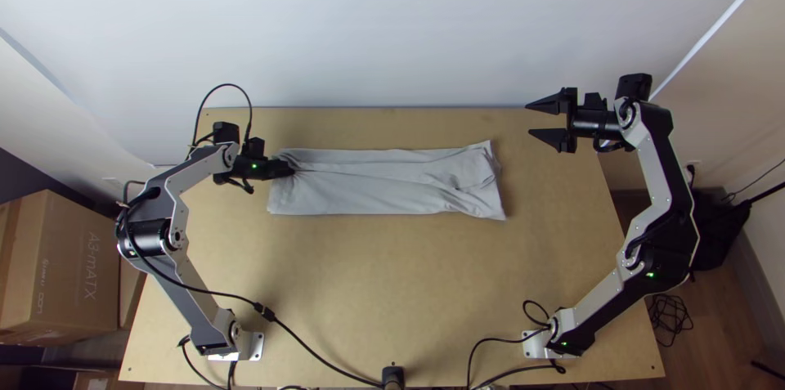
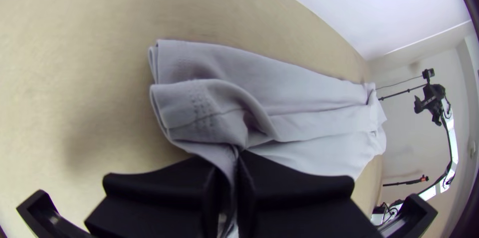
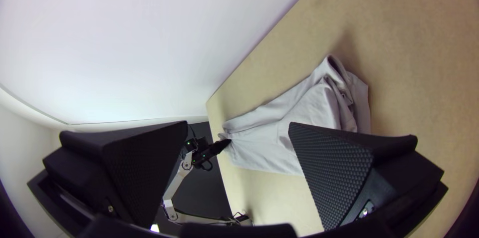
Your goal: Fold the t-shirt
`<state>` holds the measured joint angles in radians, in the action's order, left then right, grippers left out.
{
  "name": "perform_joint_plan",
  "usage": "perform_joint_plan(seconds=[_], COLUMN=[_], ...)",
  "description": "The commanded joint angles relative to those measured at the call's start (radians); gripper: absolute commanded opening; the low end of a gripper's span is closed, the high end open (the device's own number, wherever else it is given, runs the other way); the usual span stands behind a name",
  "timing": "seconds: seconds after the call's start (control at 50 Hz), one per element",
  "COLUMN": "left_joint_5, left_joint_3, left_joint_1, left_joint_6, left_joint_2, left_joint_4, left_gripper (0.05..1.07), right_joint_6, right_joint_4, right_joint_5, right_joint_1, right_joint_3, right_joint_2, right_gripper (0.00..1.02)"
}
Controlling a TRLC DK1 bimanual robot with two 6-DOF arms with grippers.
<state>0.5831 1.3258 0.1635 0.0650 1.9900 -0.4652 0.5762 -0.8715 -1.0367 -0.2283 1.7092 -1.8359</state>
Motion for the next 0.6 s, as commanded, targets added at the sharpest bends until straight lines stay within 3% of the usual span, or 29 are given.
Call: perform_joint_plan(seconds=[0.0,0.36,0.58], left_joint_5=[-0.014,-0.014,-0.011], left_joint_3=[-0.017,0.073,0.17], left_joint_1=[0.079,0.33,0.318], left_joint_6=[0.036,0.243,0.245], left_joint_2=[-0.008,-0.007,-0.072], left_joint_4=[-0.03,-0.211,-0.403], left_gripper=[0.08,0.08,0.08], right_joint_6=[0.016,0.016,0.014], right_joint_4=[0.012,0.035,0.04], right_joint_5=[-0.006,0.0,0.001], right_joint_1=[0.004,0.007,0.007], right_joint_3=[-0.028,-0.04,-0.042], right_joint_2=[0.041,0.038,0.036], right_gripper=[0.93,0.93,0.93])
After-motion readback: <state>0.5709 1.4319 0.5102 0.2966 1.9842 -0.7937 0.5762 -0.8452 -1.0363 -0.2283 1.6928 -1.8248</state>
